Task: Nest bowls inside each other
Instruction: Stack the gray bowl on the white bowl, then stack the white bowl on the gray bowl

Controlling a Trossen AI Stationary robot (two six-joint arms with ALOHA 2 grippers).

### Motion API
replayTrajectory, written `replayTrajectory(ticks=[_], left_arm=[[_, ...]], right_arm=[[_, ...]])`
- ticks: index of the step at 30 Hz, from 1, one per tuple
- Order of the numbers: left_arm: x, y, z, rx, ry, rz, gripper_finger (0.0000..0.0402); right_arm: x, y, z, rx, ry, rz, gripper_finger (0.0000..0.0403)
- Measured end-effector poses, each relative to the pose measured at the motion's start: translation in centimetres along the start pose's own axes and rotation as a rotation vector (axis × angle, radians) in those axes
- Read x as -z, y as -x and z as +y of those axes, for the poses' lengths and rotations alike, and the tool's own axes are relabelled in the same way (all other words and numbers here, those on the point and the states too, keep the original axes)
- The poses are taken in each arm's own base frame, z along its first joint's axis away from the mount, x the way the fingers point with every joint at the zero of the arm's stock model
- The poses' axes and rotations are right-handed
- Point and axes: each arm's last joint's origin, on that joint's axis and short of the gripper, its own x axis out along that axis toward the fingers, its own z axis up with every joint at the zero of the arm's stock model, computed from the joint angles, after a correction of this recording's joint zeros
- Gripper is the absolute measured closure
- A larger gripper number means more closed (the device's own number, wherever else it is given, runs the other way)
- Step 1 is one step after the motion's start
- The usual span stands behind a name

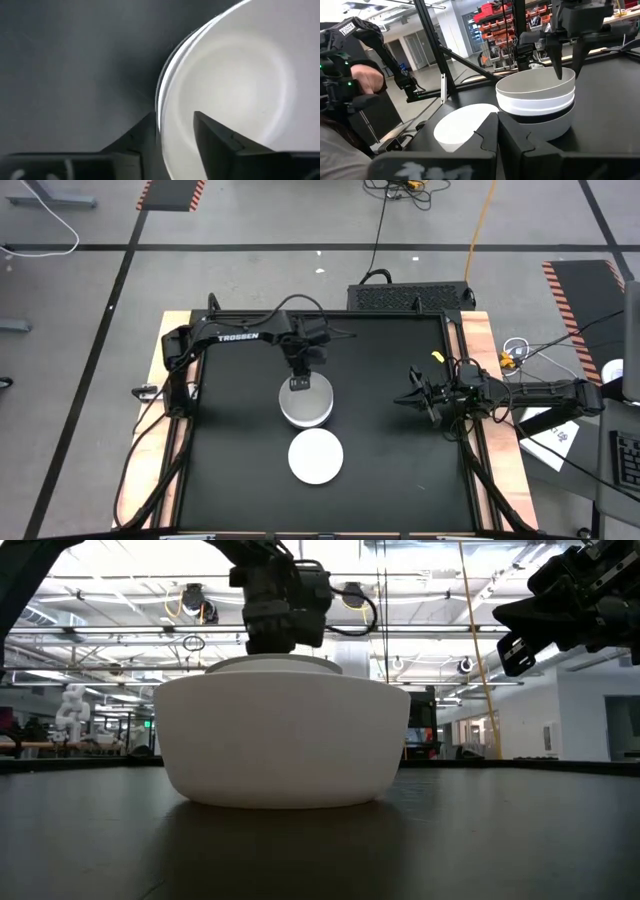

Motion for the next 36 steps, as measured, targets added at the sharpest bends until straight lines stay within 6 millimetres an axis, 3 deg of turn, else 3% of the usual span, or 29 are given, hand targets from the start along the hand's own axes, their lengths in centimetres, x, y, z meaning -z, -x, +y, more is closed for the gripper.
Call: replayTrajectory(ticks=[9, 17, 21, 25, 29, 32, 36], left_arm=[[-1.5, 3.2, -0.5, -0.039, -0.025, -0.083, 0.0206], [-2.6, 8.4, -2.0, 0.005, -0.099, -0.186, 0.019], [-2.4, 12.2, -3.4, 0.06, -0.178, -0.401, 0.019], [-0.2, 16.2, -4.4, 0.019, -0.2, -0.596, 0.019], [3.6, 18.1, -5.0, -0.054, -0.173, -0.717, 0.019], [6.4, 18.2, -5.0, -0.116, -0.118, -0.791, 0.019], [9.6, 16.3, -4.6, -0.109, -0.047, -0.841, 0.019]], right_arm=[[0.2, 0.0, -0.1, 0.006, -0.008, 0.02, 0.0403], [0.2, 0.0, -0.1, 0.008, -0.01, 0.024, 0.0403], [0.2, 0.0, -0.1, 0.008, -0.018, 0.023, 0.0403], [0.2, 0.0, -0.1, 0.008, -0.028, 0.024, 0.0403], [0.3, 0.0, -0.1, 0.008, -0.029, 0.025, 0.0403], [0.2, 0.0, -0.1, 0.008, -0.028, 0.025, 0.0403], [0.2, 0.0, -0.1, 0.007, -0.026, 0.022, 0.0403]])
